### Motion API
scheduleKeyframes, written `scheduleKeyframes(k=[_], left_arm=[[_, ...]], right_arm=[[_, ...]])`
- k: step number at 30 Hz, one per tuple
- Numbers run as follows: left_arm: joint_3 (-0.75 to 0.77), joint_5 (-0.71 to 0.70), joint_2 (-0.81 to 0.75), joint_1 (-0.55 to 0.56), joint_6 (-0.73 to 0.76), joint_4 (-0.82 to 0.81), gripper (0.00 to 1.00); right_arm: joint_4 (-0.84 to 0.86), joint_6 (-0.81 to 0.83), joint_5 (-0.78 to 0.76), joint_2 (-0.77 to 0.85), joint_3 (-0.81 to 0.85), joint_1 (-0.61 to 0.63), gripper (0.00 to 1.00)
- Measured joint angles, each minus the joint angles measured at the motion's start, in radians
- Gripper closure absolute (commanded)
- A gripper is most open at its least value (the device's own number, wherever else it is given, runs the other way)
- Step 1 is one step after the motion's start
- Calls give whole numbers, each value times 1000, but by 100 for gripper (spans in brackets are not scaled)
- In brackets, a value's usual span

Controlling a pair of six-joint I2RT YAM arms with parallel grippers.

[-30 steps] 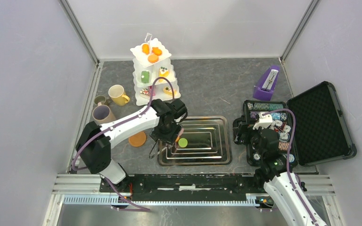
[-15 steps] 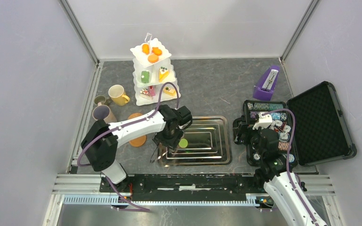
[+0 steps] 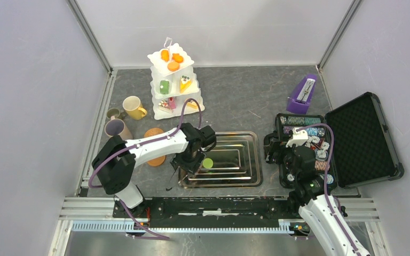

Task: Serve the afternoon tea

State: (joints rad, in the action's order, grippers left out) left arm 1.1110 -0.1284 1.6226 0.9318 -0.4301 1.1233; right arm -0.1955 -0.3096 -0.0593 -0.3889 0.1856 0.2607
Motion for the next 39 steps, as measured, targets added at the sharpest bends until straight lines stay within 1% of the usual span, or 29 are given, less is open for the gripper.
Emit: scheduleKeyframes(k=[2, 8, 12, 20, 25, 30, 32, 34, 39], left_arm=[[0, 1, 0, 0, 0, 0, 39], [0, 5, 0, 0, 0, 0, 52], [0, 7, 0, 2, 0, 0, 58], [16, -13, -12, 5, -1, 18, 64], [87, -40, -51, 5, -3, 37, 65], [198, -89, -76, -6, -2, 88, 65], [261, -111, -84, -29, -1, 118, 63], [335, -133, -97, -81, 2, 140, 63], [550, -182, -145, -302, 44, 156, 62]], right_arm=[[0, 0, 0, 0, 0, 0, 2], [0, 0, 0, 7, 0, 0, 2], [0, 0, 0, 7, 0, 0, 2], [0, 0, 0, 8, 0, 0, 2], [0, 0, 0, 8, 0, 0, 2], [0, 0, 0, 8, 0, 0, 2], [0, 0, 0, 8, 0, 0, 2], [0, 0, 0, 8, 0, 0, 2], [0, 0, 0, 8, 0, 0, 2]])
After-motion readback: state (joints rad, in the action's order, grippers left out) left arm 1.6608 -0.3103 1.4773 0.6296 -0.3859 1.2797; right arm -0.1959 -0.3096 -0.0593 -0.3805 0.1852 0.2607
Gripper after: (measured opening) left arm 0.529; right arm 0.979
